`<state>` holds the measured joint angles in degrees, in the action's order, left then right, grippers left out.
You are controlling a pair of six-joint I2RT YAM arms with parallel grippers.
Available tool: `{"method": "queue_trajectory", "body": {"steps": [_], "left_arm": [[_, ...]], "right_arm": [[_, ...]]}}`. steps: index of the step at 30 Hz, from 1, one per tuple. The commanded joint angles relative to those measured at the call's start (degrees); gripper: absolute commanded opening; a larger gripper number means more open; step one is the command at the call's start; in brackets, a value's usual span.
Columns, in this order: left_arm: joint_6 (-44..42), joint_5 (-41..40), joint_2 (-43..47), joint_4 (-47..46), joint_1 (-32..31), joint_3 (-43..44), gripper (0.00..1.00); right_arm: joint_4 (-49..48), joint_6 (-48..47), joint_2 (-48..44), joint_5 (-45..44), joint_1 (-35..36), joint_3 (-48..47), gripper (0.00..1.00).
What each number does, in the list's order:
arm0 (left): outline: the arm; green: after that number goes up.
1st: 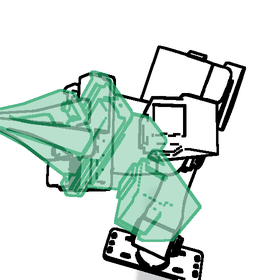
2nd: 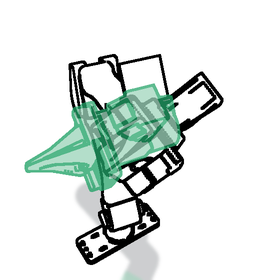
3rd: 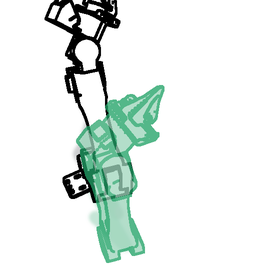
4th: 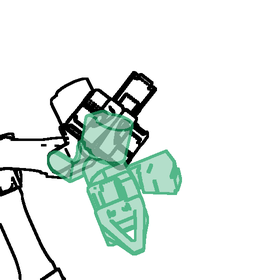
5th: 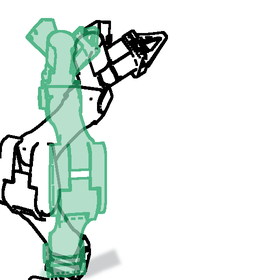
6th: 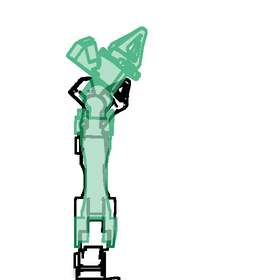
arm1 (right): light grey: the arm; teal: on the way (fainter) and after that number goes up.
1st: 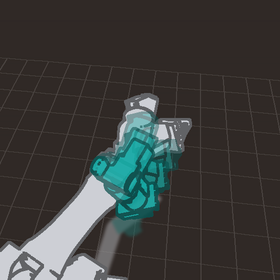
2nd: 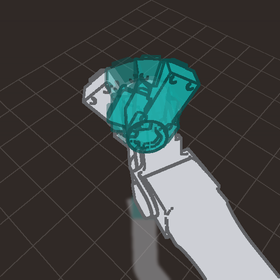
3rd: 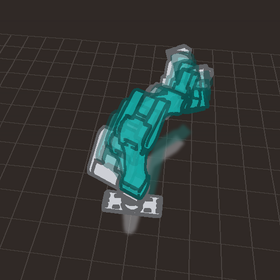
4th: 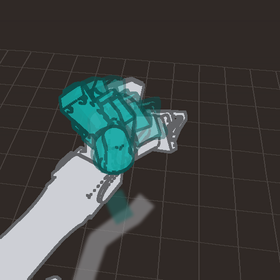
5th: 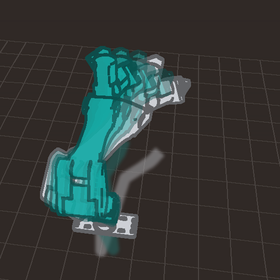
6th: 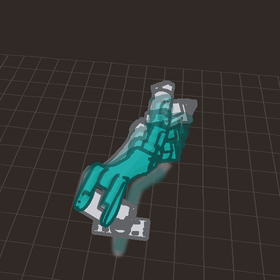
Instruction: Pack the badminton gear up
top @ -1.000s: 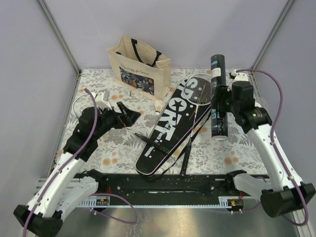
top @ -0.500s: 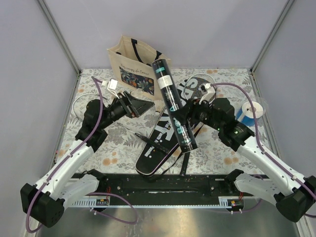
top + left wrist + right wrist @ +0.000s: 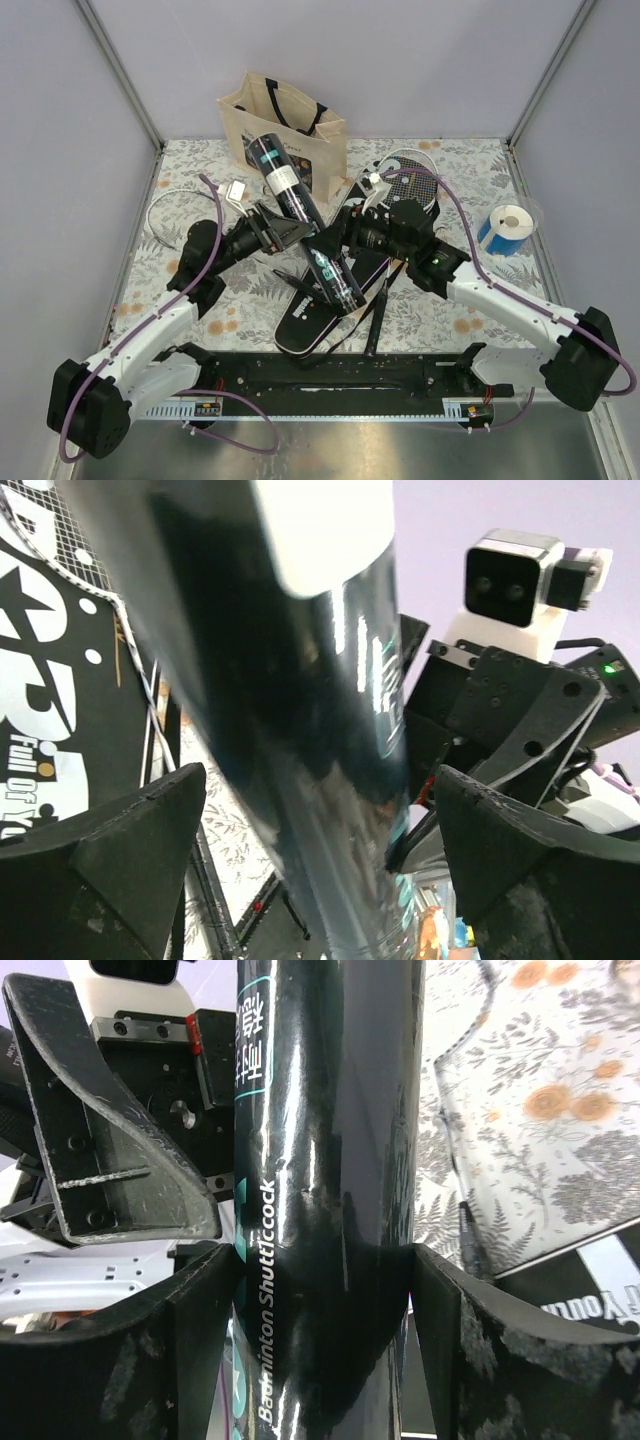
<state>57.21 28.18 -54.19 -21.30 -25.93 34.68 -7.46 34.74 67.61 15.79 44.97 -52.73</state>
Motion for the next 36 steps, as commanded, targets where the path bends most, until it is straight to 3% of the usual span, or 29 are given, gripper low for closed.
{"method": "queue_trajectory", "body": {"steps": [1,4,7,9,11,14,17,23,26,30,36], "left_arm": [[3.3,0.1,1.1,-9.8,-0.3,-2.3,0.99],[4.0,-0.2,0.3,-9.6,-0.3,-2.9,0.95],[6.2,-2.0,0.8,-9.5,-0.3,-3.8,0.73],[8.0,-4.3,2.1,-9.3,-0.2,-4.8,0.59],[8.8,-6.8,4.0,-7.7,-0.1,-5.2,0.47],[8.3,-10.9,7.1,-3.5,-0.1,-4.4,0.39],[7.1,-15.0,9.7,3.4,0.1,-2.0,0.37],[3.9,-32.0,14.7,19.9,1.1,2.2,0.41],[5.7,-35.6,17.8,23.0,3.9,1.5,0.41],[9.3,-40.7,22.5,24.8,4.8,-0.8,0.41],[15.0,-44.0,26.8,25.1,4.8,-3.5,0.40]], "right_arm": [[-9.8,2.6,2.8,5.7,1.2,-2.9,0.43],[-10.3,2.8,3.9,7.0,1.7,-3.0,0.44],[-9.9,2.4,4.4,8.6,1.7,-2.6,0.48],[-10.1,2.3,4.1,9.4,1.7,-1.9,0.57],[-9.7,1.9,3.1,9.3,1.7,-0.9,0.77],[-7.7,0.1,0.9,8.6,1.7,0.2,0.92],[-6.5,-0.8,-2.0,7.8,1.6,1.7,0.99],[-2.0,4.9,-9.9,-3.3,1.7,5.7,0.96],[-4.1,10.7,-13.6,-6.8,1.7,9.5,0.86],[-11.8,18.0,-14.0,-4.5,1.7,14.1,0.71],[-20.1,22.8,-9.4,1.1,1.7,15.9,0.60]]}}
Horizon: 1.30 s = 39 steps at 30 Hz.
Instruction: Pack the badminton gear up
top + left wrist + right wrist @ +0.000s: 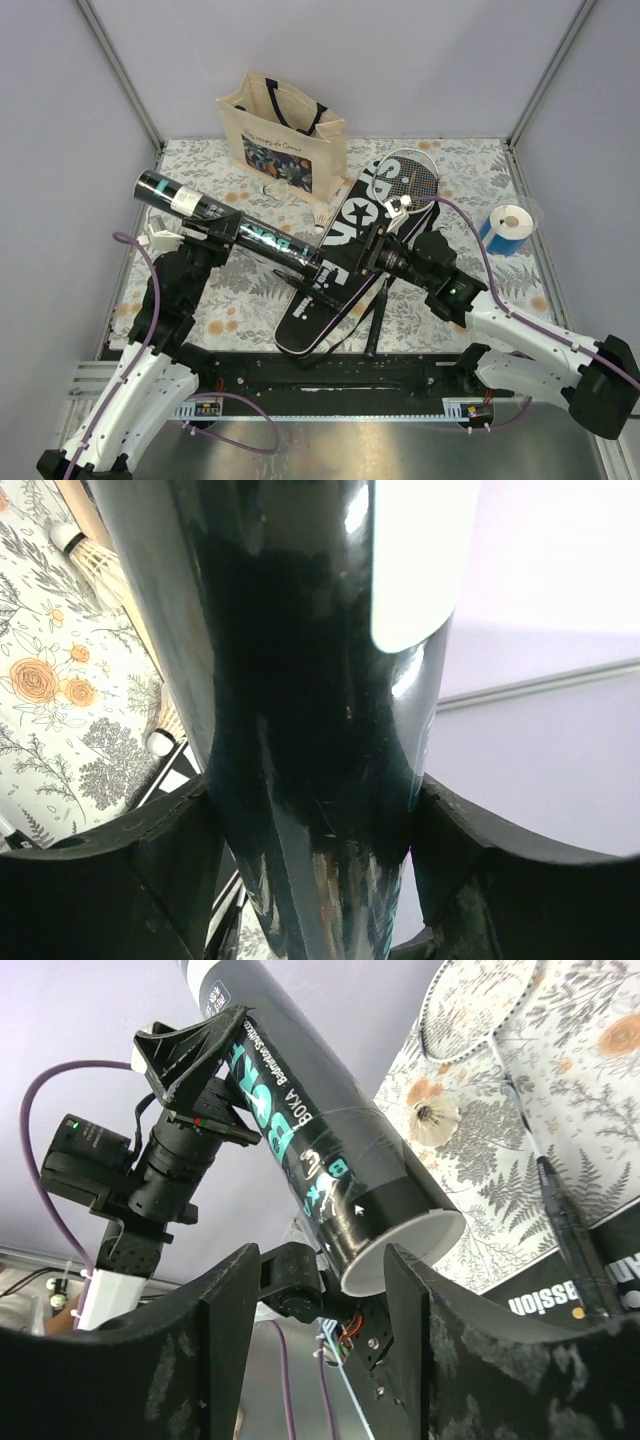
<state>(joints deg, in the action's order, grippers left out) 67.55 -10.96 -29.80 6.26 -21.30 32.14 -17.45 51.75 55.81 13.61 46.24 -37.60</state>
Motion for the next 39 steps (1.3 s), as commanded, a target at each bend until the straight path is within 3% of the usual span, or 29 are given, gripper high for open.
{"method": "queue_trajectory", "body": {"steps": [1,12,18,22,39], "left_arm": [[5.0,-4.9,2.7,-2.7,0.1,-0.9,0.40],[6.5,-3.4,2.4,-3.1,0.1,-1.2,0.40],[7.1,-4.6,2.0,-2.4,0.2,-1.8,0.39],[6.8,-5.7,0.5,2.2,1.8,1.3,0.38],[11.8,2.9,-3.5,3.7,16.2,4.6,0.33]], "right_arm": [[-11.5,6.5,3.3,3.8,0.4,1.2,0.60],[-25.1,13.6,10.3,6.8,0.4,3.3,0.45],[-25.9,13.3,9.8,4.9,0.4,4.6,0.14],[-23.9,11.4,8.3,3.3,0.4,5.1,0.01],[-12.1,3.0,-2.4,-2.0,0.3,5.9,0.00]]}}
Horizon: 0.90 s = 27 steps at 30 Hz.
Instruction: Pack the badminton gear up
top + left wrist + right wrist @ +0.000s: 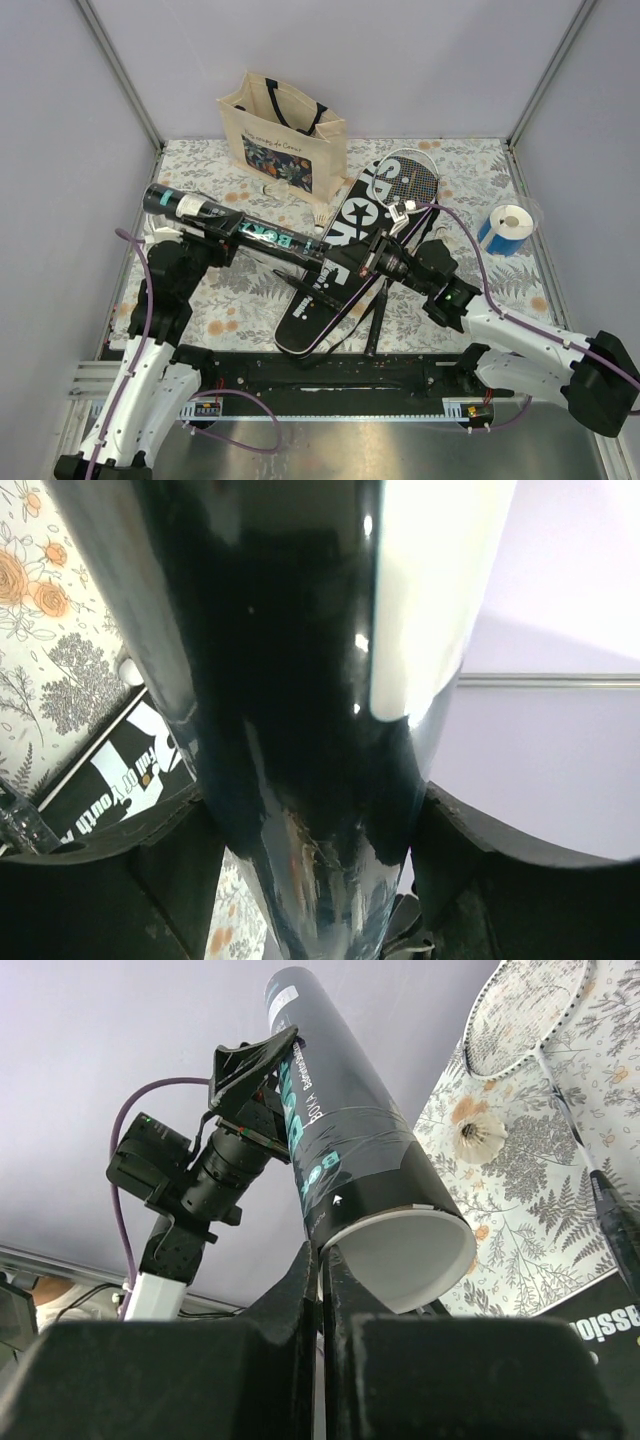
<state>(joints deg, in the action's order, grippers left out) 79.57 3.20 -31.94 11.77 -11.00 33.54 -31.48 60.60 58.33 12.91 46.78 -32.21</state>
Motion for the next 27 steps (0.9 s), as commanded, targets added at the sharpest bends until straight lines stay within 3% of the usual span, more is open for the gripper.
{"method": "queue_trajectory", "body": {"steps": [1,10,14,20,27], "left_arm": [[-0.1,-10.5,-1.5,-2.5,6.3,3.0,0.32],[-1.2,-8.3,-3.5,-4.6,7.9,3.0,0.31],[-2.4,-9.5,-3.3,-4.0,8.0,3.0,0.31],[-6.5,-10.1,-1.2,-0.3,8.5,4.2,0.33],[-12.7,-0.1,-3.8,7.9,8.8,8.6,0.35]], "right_arm": [[2.3,-6.4,-5.2,-1.2,-0.3,0.6,0.00],[9.4,-12.2,-6.5,1.2,-0.5,-1.8,0.00],[13.9,-12.0,-7.0,-1.9,-0.4,-3.1,0.00],[34.3,-9.5,-9.4,-19.6,-0.5,-5.2,0.00],[62.8,-5.2,-9.3,-43.4,-1.3,-9.7,0.00]]}}
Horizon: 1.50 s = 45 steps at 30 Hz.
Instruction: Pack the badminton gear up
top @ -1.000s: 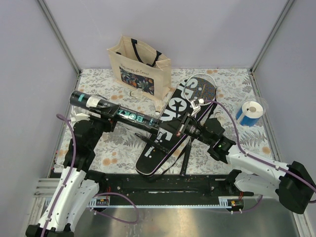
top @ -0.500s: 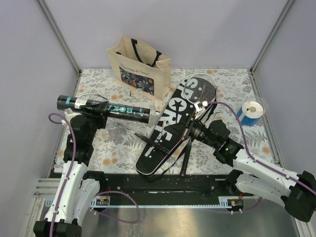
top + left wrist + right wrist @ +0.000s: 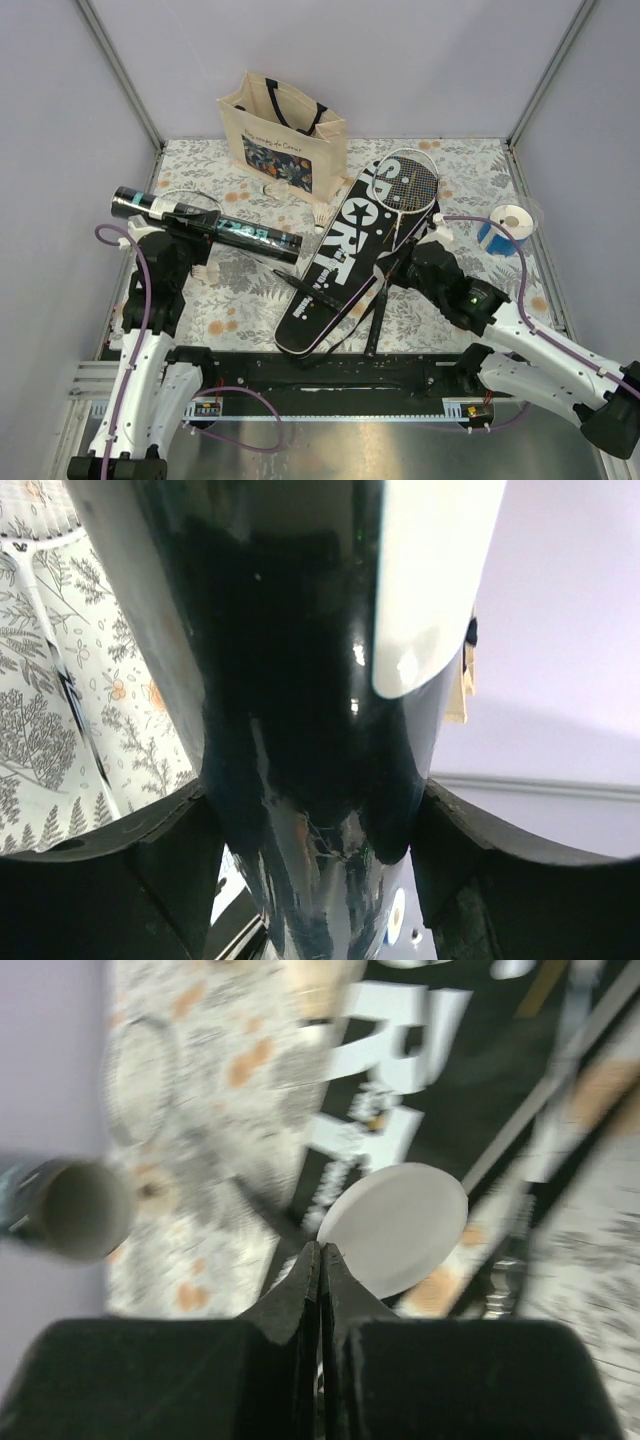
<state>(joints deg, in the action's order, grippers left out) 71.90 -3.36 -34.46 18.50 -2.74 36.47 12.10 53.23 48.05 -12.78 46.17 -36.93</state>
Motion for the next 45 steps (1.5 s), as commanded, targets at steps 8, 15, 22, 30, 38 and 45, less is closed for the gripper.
{"method": "queue_trajectory", "body": {"steps": [8,15,22,30,38,45], "left_arm": [[-11.6,16.4,-10.1,6.7,2.7,10.8,0.35],[-14.1,20.5,-9.8,4.2,7.7,7.7,0.36],[-17.7,20.8,-8.8,1.9,7.8,5.2,0.36],[-21.4,16.9,-5.4,2.9,8.2,3.5,0.37],[-24.0,15.0,-2.0,5.8,8.1,4.3,0.38],[-24.1,15.4,-1.8,5.8,8.1,3.9,0.38]], "right_arm": [[29.0,6.5,10.0,-24.2,-6.8,-4.0,0.00],[27.8,6.1,20.4,-20.4,-9.7,-4.5,0.00],[28.6,6.9,23.8,-16.2,-11.8,-5.3,0.17],[24.8,2.0,20.4,-20.0,-12.5,-7.3,0.41],[2.9,-7.9,15.5,-21.7,-17.1,1.1,0.46],[-4.4,-4.8,16.5,-26.2,-21.4,4.2,0.57]]}}
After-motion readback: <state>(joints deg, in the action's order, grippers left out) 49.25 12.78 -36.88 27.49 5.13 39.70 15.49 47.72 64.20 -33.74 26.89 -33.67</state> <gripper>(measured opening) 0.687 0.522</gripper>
